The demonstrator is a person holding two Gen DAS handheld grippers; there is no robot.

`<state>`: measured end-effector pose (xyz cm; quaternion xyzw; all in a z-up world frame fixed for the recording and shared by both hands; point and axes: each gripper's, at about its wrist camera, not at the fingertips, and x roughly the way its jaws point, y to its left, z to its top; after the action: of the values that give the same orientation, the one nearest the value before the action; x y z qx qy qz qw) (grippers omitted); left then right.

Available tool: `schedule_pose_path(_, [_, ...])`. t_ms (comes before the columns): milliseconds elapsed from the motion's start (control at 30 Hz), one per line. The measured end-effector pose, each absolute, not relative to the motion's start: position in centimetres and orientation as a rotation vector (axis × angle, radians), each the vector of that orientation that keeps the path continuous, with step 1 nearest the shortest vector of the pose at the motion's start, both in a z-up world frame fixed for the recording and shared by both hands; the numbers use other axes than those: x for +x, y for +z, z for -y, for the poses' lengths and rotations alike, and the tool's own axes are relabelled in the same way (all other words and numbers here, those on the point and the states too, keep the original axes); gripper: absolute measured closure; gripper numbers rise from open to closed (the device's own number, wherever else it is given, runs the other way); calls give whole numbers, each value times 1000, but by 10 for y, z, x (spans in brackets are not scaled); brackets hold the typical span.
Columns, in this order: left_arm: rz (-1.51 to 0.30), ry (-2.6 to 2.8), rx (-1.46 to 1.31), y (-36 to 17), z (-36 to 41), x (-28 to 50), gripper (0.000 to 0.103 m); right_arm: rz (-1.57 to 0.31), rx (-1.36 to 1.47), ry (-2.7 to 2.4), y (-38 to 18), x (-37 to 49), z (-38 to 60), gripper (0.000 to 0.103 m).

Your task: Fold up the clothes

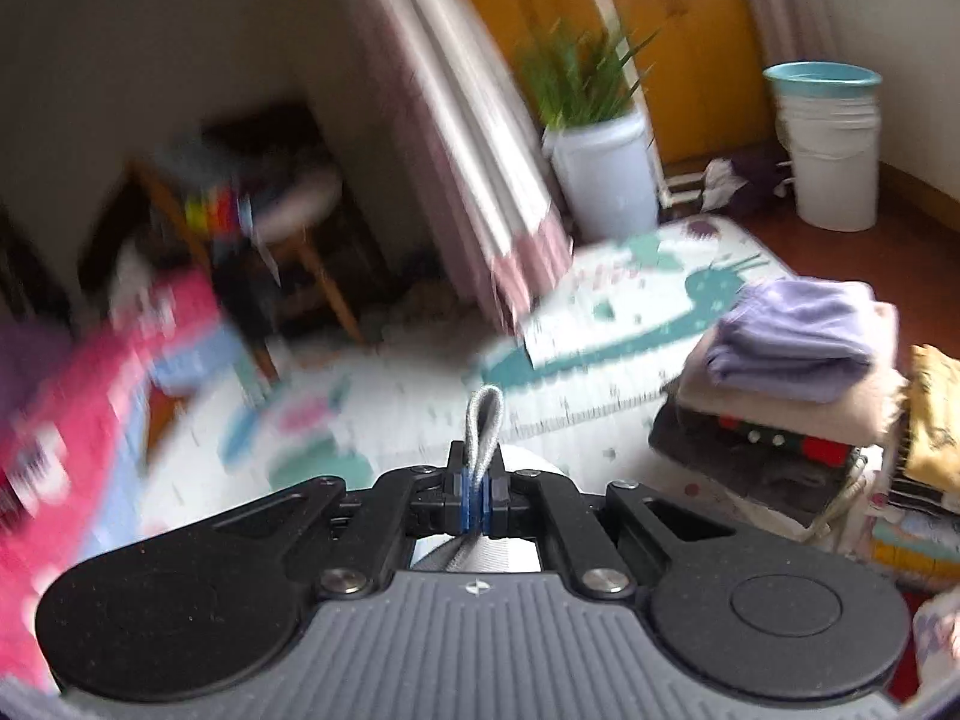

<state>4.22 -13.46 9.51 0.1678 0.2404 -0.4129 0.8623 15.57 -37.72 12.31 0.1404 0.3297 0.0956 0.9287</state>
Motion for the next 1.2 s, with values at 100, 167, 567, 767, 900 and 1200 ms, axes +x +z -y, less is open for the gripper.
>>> schedule_pose_path(100, [-605, -759, 385, 58, 109, 62, 102, -796, 154, 210, 80, 194, 326, 97])
schedule_pose_path(167, [-671, -708, 398, 34, 90, 70, 102, -868, 84, 230, 52, 212, 293, 97])
schedule_pose_path(567, [-938, -513, 454, -59, -5, 123, 102, -983, -51, 414, -62, 269, 109, 97])
schedule_pose_path(767, [-1062, -392, 403, -111, -60, 157, 102, -999, -87, 504, -97, 283, 37, 97])
schedule_pose_path(900, [-1121, -311, 350, -142, -100, 177, 102, -983, -109, 576, -112, 292, 0, 96])
schedule_pose_path(1200, [-1242, -187, 249, -203, -149, 190, 102, -919, -37, 719, -99, 307, 2, 64])
